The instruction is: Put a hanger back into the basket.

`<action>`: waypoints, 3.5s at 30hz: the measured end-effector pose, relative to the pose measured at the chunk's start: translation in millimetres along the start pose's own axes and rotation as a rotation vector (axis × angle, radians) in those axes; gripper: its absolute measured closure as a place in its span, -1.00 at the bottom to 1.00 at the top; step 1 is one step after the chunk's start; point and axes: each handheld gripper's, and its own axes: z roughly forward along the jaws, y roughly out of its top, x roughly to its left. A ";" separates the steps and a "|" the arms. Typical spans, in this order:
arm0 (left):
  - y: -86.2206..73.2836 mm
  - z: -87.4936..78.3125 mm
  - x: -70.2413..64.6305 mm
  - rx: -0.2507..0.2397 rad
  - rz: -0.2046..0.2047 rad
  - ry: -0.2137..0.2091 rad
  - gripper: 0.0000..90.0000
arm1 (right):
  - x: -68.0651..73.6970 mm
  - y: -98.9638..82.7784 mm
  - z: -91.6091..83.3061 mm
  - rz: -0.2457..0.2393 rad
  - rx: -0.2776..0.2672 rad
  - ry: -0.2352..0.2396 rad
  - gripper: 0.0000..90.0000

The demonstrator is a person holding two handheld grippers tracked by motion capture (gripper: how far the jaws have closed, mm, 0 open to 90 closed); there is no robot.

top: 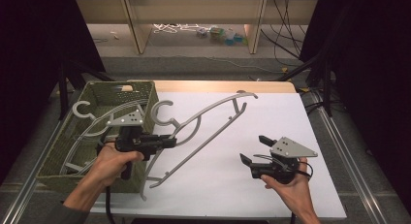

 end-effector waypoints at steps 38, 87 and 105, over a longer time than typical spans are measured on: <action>46.5 -120.8 72.7 0.005 -0.013 0.376 0.77 | 0.6 -21.1 -3.5 0.037 -0.027 0.003 -0.62; -47.5 -144.0 170.3 0.254 -0.077 0.537 0.76 | -0.8 -24.3 -0.6 0.041 0.004 0.012 -0.62; -59.5 -133.6 184.9 0.292 -0.140 0.594 0.65 | -0.2 -25.3 -0.8 0.051 0.026 0.028 -0.62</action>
